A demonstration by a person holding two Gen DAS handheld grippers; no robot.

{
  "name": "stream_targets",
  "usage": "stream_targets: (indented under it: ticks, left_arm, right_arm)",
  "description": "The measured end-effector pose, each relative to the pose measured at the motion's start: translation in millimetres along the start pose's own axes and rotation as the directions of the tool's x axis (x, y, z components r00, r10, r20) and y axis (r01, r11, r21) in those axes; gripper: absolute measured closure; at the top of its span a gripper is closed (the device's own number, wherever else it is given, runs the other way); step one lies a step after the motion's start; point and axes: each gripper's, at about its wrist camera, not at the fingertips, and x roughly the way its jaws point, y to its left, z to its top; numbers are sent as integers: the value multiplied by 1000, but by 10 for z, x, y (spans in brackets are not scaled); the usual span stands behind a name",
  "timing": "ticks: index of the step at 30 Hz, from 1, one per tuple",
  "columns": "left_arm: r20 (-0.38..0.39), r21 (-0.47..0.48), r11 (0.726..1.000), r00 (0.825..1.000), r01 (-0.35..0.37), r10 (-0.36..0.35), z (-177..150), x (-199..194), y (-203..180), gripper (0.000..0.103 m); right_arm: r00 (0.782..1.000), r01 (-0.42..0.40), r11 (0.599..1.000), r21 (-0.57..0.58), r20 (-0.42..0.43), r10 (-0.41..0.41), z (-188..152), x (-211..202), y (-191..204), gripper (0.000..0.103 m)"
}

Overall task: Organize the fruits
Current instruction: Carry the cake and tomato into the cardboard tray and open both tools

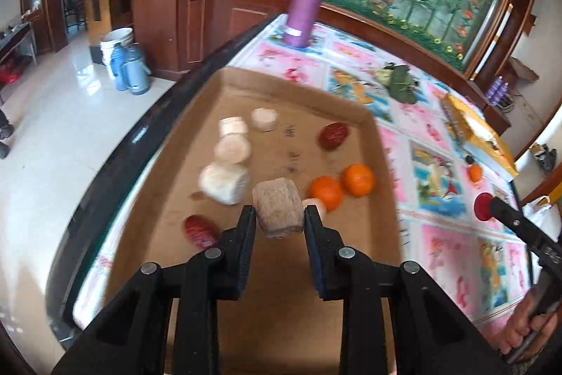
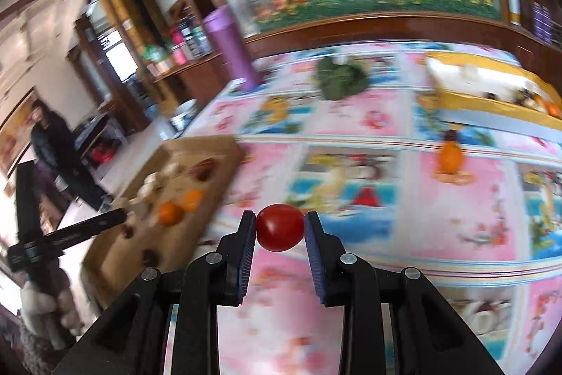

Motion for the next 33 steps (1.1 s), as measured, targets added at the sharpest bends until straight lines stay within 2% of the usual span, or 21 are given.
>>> stream_targets:
  ticks: [6,11,14,21,22,23,25,30,32,33]
  left_arm:
    - [-42,24,999,999,-33,34,-141,111,152,76]
    - [-38,-8,999,998,-47,46,-185,127,318,75]
    - [-27,-38,999,999,-35,34,-189,96,412,71]
    - [30,-88,996,1000,-6,9,-173,-89,531,50]
    - [37,-93,996,999,-3,6,-171,-118,543,47]
    - [46,-98,995,999,0,4,-170,-148,556,43]
    - [58,-102,995,998,5,1,-169,-188,567,41]
    - [76,-84,996,997,5,1,-182,-263,502,41]
    - [94,-62,998,995,-18,24,-187,-312,422,41]
    - [110,-45,998,993,-39,44,-186,-347,364,36]
  right_arm:
    - [986,-142,982,-127,-102,129,-198,376,931,72]
    - [975,-156,965,-210,-189,117,-445,699,1347,71]
    - [971,-150,960,-235,-219,98,-547,830,1462,71]
    - [986,-91,928,-360,-166,32,-628,855,1719,71]
    - [986,-88,924,-373,-164,28,-641,855,1744,67]
    - [987,-86,918,-386,-158,26,-654,846,1767,57]
    - [990,-80,916,-394,-140,27,-667,806,1781,41]
    - [996,-60,929,-366,-86,30,-612,656,1731,39]
    - [998,-39,940,-339,-55,21,-584,577,1665,37]
    - [999,-31,945,-324,-43,18,-576,532,1627,36]
